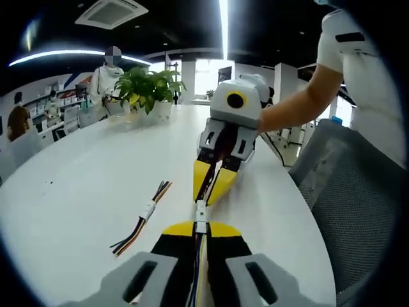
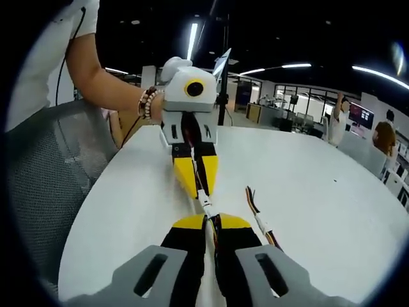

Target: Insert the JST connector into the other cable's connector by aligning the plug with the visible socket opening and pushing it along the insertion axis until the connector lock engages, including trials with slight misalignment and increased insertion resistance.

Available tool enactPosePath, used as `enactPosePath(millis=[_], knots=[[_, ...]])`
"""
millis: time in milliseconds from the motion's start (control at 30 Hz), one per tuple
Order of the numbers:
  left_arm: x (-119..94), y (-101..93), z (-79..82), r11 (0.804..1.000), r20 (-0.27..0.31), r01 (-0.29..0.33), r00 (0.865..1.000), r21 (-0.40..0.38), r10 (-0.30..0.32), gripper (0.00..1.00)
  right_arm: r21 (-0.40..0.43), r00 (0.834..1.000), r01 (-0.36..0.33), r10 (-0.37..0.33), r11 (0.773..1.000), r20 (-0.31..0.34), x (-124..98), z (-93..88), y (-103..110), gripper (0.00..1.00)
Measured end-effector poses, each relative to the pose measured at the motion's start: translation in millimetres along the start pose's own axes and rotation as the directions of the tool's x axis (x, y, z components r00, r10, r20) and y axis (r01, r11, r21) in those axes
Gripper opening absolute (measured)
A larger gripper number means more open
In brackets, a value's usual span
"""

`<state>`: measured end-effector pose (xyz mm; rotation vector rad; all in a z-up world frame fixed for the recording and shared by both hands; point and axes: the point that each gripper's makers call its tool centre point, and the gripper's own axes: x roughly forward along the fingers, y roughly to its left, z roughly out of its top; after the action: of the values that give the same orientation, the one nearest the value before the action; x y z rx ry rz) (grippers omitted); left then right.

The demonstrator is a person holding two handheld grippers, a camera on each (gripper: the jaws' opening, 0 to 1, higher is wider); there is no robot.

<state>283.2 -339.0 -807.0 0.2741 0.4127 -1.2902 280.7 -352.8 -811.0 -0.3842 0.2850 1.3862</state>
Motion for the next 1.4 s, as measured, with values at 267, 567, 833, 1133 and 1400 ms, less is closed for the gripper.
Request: enactPosePath(millis=[267, 567, 833, 1133, 1400], knots=[[0.4, -0.1, -0.2, 1.0, -0.002, 0.001, 1.0, 0.005, -0.001, 0.0, 0.0, 1.0, -0.001, 0.001, 1.0, -0.003, 0.3, -0.4, 0.4, 0.02], [0.0, 0.4, 0.1, 1.0, 0.001, -0.001, 1.0, 0.005, 0.001, 0.0, 0.008, 1.0, -0.006, 0.006, 1.0, 0.002, -0.4, 1.1, 1.5, 0.02], [-0.8, 0.7, -0.5, 1.0, 0.005, -0.002, 1.0, -0.003, 0.002, 0.0, 0.002, 1.0, -0.004, 0.004, 1.0, 0.0, 0.2, 1.8, 1.2, 0.02], [-0.4, 0.8, -1.2, 1.0, 0.0, -0.007, 1.0, 0.005, 0.007, 0.0, -0.004, 1.0, 0.0, 0.0, 1.0, -0.003, 0.1, 1.6, -0.4, 0.02], [-0.2, -0.3, -0.2, 1.0, -0.003, -0.01, 1.0, 0.017, 0.01, 0.0, 0.006, 1.0, 0.001, -0.001, 1.0, -0.013, -0.5, -0.2, -0.6, 0.03]])
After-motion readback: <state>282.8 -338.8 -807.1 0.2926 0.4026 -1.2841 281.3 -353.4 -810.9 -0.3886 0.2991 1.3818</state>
